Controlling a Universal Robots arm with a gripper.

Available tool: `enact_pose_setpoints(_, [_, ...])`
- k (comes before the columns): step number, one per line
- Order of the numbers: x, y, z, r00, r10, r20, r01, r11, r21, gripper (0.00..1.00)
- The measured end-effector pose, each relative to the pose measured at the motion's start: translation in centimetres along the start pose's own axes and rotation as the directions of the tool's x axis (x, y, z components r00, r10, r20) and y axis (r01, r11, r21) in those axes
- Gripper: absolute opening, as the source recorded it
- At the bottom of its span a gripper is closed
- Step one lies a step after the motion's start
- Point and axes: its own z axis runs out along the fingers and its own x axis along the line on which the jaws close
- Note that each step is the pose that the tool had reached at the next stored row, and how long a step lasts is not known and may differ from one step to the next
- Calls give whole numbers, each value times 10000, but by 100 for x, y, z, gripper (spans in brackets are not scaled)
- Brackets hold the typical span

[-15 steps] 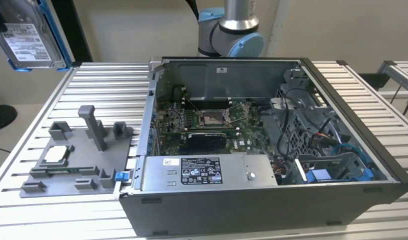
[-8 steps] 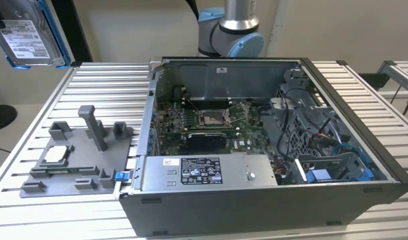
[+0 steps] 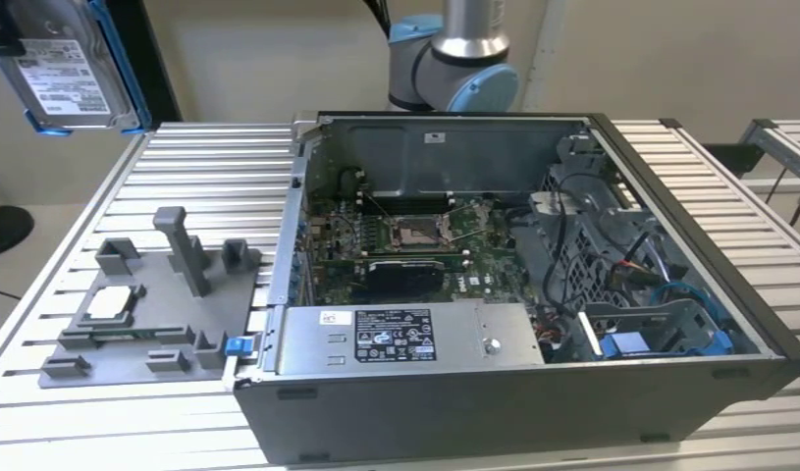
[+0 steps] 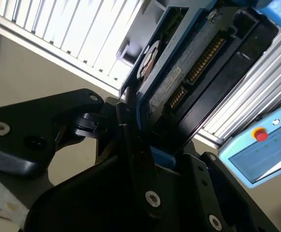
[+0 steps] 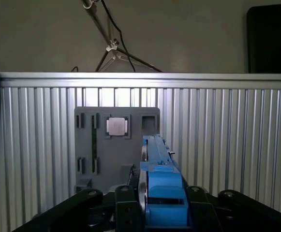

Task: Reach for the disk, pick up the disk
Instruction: 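Pick up the disk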

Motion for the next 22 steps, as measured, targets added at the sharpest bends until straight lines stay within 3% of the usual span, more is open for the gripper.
enact_pose_setpoints(22, [-10,-999,-5,10000,-1,0,1,10000,-4,0])
